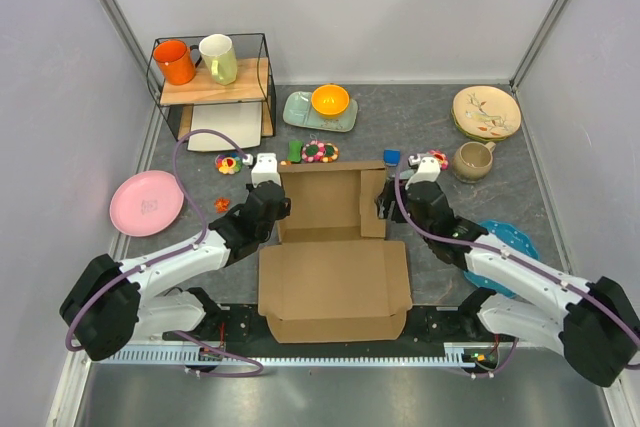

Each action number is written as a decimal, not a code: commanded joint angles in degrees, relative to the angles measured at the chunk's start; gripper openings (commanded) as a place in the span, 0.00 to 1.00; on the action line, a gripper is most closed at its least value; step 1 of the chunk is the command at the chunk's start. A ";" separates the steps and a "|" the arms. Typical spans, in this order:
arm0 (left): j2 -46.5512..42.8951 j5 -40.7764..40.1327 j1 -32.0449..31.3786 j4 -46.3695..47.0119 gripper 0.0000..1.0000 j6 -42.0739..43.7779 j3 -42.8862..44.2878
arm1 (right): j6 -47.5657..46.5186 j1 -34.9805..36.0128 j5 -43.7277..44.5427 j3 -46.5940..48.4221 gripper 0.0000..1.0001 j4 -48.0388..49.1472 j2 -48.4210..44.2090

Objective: Fold the paper box

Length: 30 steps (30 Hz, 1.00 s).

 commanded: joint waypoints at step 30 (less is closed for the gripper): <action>-0.19 1.59 -1.12 4.08 0.02 1.64 2.55 | -6.08 4.83 26.04 15.85 0.00 -11.17 21.35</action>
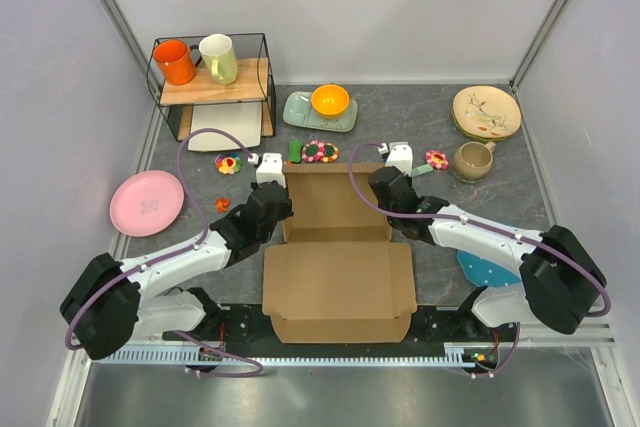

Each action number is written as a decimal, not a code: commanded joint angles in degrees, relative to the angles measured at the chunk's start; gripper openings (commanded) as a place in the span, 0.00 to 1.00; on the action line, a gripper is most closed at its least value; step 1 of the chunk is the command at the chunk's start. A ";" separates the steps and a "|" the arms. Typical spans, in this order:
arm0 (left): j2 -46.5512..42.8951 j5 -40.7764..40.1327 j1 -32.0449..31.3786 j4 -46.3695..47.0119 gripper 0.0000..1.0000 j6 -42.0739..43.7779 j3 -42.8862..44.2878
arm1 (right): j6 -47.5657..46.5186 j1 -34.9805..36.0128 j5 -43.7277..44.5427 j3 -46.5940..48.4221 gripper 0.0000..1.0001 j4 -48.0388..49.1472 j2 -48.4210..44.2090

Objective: Fold the paper box

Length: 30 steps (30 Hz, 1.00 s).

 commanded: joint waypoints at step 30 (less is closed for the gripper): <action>-0.32 -0.58 -0.11 -1.77 0.11 -3.22 3.30 | 2.42 3.75 -2.87 -5.85 0.00 -4.04 -3.95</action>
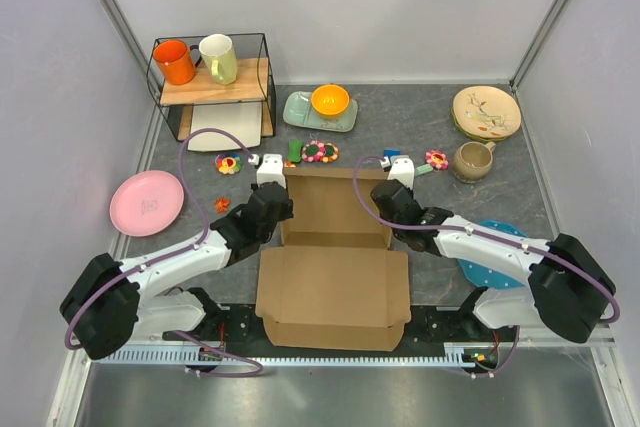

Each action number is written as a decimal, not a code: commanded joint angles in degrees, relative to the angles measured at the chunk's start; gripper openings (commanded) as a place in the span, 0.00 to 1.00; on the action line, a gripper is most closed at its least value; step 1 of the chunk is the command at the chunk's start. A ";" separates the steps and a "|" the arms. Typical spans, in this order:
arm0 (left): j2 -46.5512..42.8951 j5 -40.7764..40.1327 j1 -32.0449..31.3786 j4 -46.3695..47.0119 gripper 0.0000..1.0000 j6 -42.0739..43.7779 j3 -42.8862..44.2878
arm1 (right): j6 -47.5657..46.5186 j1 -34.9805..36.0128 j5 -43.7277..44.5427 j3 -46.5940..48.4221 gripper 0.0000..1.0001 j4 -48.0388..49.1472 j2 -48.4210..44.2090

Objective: Fold the paper box

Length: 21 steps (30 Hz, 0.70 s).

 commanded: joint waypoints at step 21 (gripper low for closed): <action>-5.96 7.67 -0.05 -2.43 0.02 -8.86 -5.22 | -1.45 1.00 1.40 -3.25 0.00 -0.52 -5.06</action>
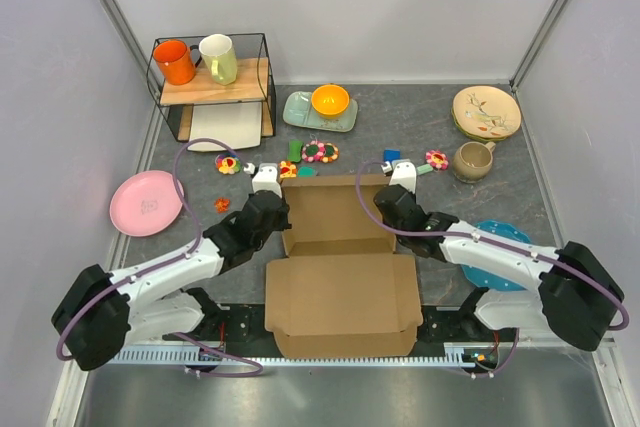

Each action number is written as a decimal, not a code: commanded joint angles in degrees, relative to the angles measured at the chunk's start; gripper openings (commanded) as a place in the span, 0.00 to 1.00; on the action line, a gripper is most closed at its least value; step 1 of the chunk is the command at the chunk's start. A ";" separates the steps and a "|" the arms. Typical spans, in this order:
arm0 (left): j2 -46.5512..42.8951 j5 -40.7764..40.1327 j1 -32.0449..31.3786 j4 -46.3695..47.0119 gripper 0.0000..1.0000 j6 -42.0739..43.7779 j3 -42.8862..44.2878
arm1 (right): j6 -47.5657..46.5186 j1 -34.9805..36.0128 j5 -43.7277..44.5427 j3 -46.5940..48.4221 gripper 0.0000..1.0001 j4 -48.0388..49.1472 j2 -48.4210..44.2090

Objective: Fold the paper box

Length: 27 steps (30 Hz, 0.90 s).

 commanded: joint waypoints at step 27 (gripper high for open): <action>23.32 0.76 -0.75 88.47 0.08 15.92 -22.39 | -1.48 0.52 9.41 -21.08 0.08 49.07 0.55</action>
